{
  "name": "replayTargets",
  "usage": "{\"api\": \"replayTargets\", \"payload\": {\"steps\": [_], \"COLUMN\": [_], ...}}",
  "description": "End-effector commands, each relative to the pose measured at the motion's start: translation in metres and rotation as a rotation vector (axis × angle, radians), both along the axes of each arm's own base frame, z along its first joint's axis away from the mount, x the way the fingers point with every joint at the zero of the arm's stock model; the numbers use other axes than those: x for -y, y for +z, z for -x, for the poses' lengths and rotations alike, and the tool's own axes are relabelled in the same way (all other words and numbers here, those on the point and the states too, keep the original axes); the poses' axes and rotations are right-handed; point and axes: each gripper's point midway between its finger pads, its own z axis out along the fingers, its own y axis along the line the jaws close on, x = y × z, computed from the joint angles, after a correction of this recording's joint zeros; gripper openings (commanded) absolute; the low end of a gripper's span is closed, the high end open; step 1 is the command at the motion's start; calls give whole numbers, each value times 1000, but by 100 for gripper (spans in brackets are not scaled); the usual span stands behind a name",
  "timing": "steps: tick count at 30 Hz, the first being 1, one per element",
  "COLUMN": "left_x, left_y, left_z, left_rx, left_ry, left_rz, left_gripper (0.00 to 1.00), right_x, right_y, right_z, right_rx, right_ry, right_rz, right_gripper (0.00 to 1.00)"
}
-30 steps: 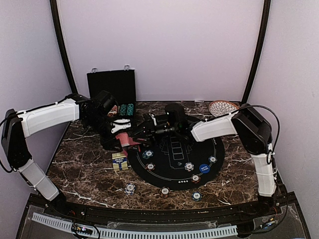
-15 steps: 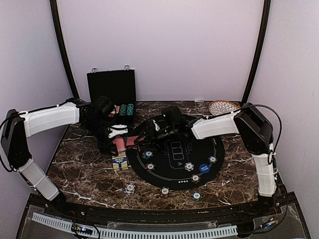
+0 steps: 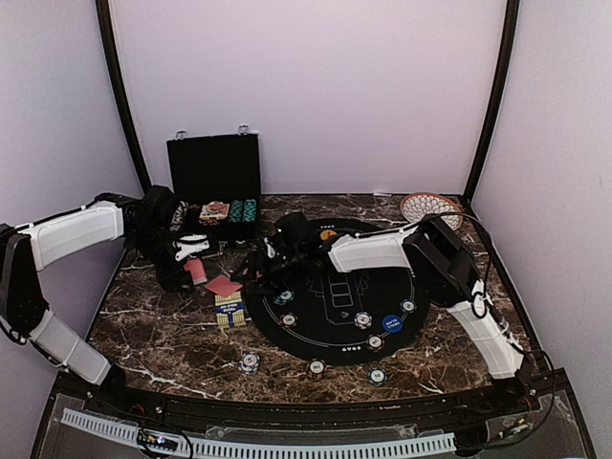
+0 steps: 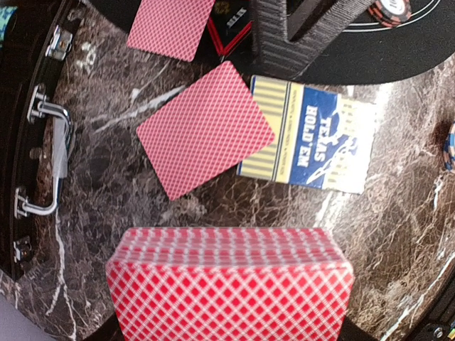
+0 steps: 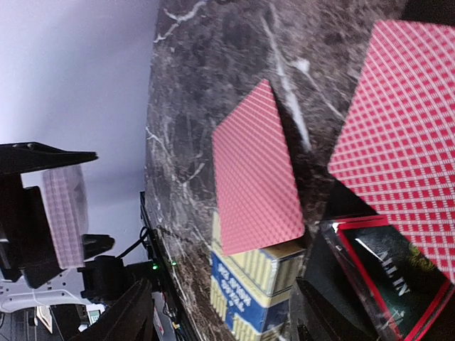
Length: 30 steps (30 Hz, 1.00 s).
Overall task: Distribute texas hold em gaming equipment
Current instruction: Pick up the poker card from the face-down deck piles.
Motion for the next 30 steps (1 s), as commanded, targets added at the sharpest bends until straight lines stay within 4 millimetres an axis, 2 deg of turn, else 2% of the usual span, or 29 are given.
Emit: {"api": "replayTargets", "payload": {"steps": [1,16,22,26,30], "left_x": [-15,-12,-11,-11,-12], "left_y": [3,15,19,21,17], "left_z": [5,7,10,11,13], "left_rx": [20,38,47,51,41], "left_ry": [-2,-11,-17,-22,-25], "left_rz": [2,36,41,44,42], "left_gripper": [25,25,25,25,25], "right_x": [-10,-20,-20,-17,-12], "right_y": [-10,-44,-57,-65,-73], "right_z": [-2,-9,-12,-15,-17], "right_rx": [-24,-65,-97,-118,-157], "right_ry": [-18,-87,-134,-175,-227], "right_rz": [17,83,85,92,89], "right_gripper": [66,65,61,55,43]}}
